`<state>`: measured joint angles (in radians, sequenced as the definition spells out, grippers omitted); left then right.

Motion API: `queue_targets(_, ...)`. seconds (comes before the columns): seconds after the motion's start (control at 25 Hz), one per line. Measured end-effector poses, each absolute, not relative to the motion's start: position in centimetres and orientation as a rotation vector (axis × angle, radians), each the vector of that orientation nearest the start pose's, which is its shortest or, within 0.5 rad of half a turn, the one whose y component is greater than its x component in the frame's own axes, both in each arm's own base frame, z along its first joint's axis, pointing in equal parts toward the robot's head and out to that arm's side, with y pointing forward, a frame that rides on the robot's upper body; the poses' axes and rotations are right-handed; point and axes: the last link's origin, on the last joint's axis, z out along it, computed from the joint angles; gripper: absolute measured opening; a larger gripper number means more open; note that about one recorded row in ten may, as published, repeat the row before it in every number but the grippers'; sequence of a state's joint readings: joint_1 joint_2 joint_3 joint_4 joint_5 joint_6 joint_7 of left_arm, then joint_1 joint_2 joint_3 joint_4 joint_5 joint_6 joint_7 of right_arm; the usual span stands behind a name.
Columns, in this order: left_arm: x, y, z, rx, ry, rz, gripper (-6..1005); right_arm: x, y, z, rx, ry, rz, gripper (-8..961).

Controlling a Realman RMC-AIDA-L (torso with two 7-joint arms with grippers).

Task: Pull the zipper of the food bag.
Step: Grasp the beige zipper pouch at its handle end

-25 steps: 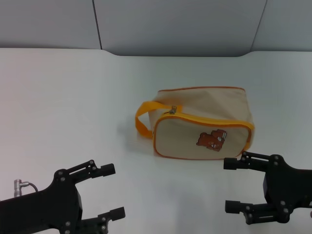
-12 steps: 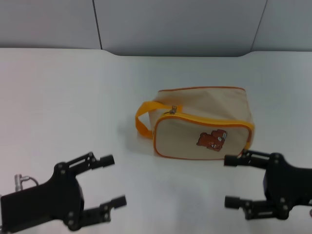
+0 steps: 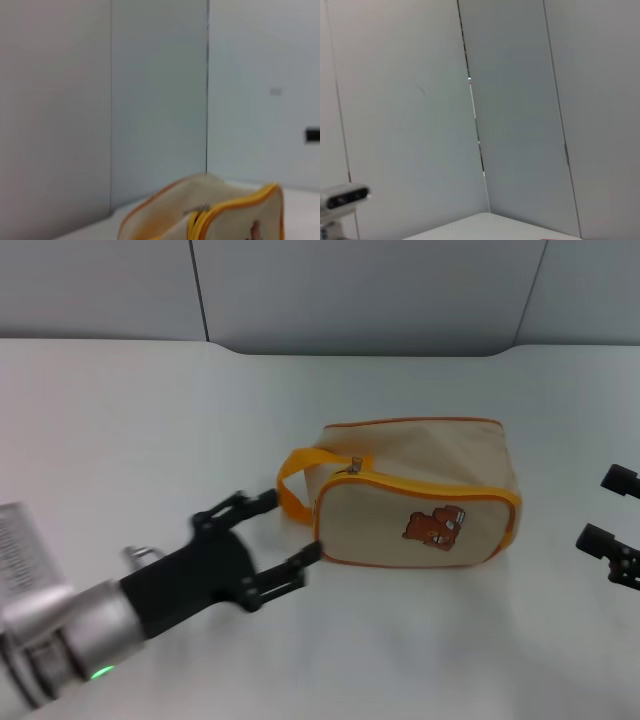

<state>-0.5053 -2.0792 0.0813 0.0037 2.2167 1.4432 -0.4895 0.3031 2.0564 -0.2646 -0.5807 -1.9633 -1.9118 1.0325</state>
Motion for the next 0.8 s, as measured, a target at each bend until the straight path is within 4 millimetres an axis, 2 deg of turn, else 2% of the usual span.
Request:
queue_targets(0.08, -26.8, 29.0, -9.6, -2.466, -0.345, -0.835, 785, 32.2, 23.6, 5.5, -2.372, 0.457, 1.053, 806)
queue_targets(0.36, -25.9, 30.9, -10.8, -2.442, -0.407, -0.765, 784, 32.2, 23.4, 5.4, -2.368, 0.463, 1.055, 799)
queue_targets(0.52, -25.6, 31.7, -10.8, -2.426, -0.405, -0.75, 666, 32.2, 23.4, 5.4, -2.367, 0.464, 1.058, 795)
queue_targets(0.8, -25.6, 31.8, -10.9, -2.422, -0.388, -0.736, 473, 32.0, 23.6, 5.4, -2.369, 0.459, 1.064, 788)
